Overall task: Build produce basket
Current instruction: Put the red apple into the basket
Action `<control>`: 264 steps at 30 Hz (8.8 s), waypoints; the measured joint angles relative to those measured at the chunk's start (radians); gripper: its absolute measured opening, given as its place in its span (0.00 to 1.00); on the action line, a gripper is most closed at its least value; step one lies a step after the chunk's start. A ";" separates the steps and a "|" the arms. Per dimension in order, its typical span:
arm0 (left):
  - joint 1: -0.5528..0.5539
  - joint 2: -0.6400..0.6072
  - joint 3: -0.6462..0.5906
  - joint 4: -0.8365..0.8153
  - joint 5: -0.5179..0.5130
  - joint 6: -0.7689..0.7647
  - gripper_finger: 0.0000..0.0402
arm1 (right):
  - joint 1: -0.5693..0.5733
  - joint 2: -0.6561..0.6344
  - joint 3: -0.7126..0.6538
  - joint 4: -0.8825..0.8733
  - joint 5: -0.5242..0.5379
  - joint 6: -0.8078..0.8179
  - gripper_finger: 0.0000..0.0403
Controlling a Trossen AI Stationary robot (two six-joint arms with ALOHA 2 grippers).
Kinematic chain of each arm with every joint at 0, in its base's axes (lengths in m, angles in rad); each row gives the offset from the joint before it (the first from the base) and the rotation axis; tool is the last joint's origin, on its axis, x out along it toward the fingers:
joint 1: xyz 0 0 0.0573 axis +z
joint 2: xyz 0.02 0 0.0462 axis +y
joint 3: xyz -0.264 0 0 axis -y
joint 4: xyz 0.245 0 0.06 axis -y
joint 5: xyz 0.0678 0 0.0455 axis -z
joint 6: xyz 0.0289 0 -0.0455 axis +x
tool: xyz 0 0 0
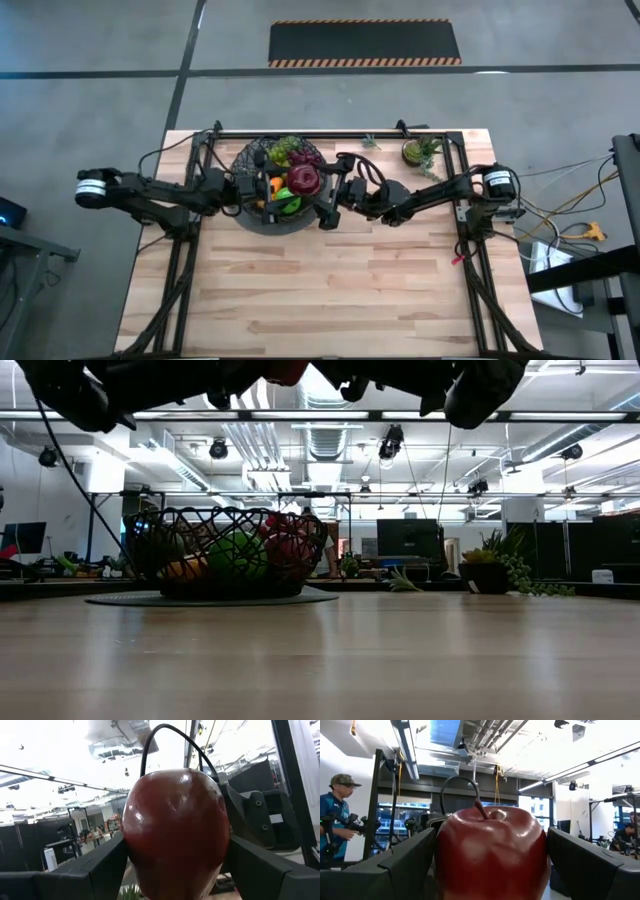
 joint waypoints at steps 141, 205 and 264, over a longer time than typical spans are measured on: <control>-0.004 -0.384 -0.287 0.113 -0.105 0.002 0.86 | -0.115 0.539 0.595 -0.676 -0.003 0.280 0.91; -0.072 -0.144 0.277 -1.683 -0.357 -0.418 0.00 | 0.015 -0.225 -0.189 -0.810 0.008 0.184 0.91; -0.071 -0.189 0.254 -1.760 -0.429 -0.470 0.00 | 0.015 -0.224 -0.212 -0.816 0.007 0.183 0.91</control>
